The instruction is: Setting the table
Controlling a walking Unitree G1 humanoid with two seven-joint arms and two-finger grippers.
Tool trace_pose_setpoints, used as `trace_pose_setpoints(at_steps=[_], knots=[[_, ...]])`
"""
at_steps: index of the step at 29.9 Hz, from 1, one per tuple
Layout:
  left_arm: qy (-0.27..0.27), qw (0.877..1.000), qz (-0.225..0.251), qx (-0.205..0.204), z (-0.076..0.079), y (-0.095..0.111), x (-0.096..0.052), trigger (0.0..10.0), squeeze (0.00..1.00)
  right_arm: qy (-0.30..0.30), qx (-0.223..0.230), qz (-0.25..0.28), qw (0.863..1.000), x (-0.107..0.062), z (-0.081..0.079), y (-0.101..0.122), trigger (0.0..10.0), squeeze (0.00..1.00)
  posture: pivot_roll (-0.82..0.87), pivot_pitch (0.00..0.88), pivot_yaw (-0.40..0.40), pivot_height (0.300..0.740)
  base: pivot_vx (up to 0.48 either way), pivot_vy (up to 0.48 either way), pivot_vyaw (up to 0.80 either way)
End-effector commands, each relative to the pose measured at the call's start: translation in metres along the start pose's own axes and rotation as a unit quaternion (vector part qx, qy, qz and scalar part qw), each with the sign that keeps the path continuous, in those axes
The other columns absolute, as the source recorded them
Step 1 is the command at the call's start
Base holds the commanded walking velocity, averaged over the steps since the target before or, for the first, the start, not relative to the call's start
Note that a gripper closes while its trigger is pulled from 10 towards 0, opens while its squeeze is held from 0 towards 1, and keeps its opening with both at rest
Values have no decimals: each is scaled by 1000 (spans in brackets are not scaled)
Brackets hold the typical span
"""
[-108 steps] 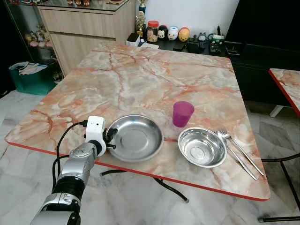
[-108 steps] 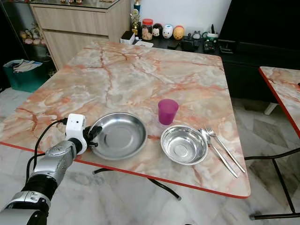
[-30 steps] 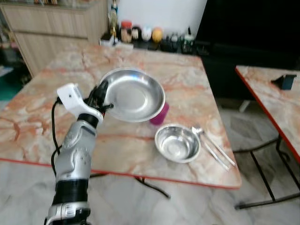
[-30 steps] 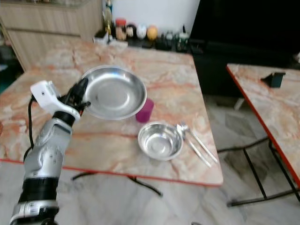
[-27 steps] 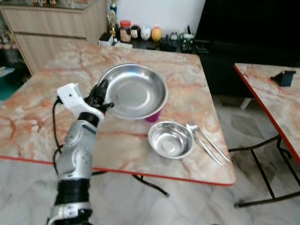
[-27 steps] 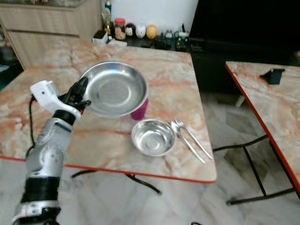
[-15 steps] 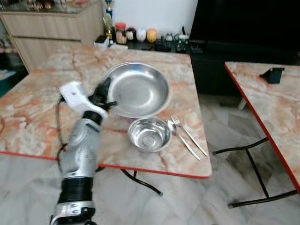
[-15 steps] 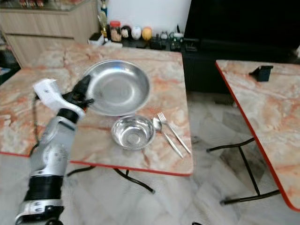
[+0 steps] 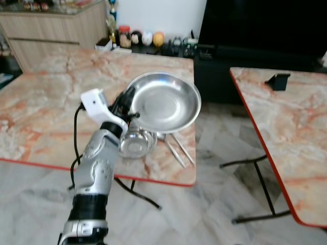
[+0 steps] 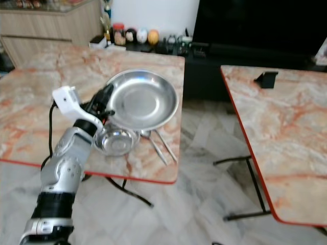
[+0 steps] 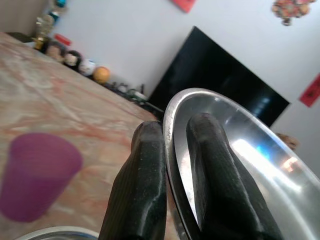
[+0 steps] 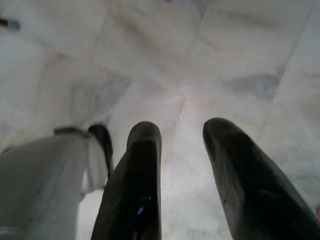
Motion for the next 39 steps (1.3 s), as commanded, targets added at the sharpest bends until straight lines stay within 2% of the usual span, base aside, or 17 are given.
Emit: trace_pose_setpoints(at_steps=[1, 39], knots=[[-6, 1000, 5, 6, 4, 3, 1, 10000, 0, -1, 0, -4, 1000, -1, 2, -3, 10000, 0, 132, 0, -65, 728, 0, -266, 0], [8, 1000, 1, 5, 1, 2, 0, 10000, 0, 0, 5, -1, 1000, 0, 2, 0, 10000, 0, 124, 0, -64, 728, 0, -264, 0]])
Point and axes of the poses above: a point about 5 cm out from each wrist's last joint towards the gripper, its own x axis pointing out of the wrist towards the gripper, its own y axis along the axis of the wrist's last joint, z = x × y, the point moved 1 cm from there along x, pointing out of the wrist towards the gripper, and after that the axes turned 15 degrees about -x, right-handed, at the moved point
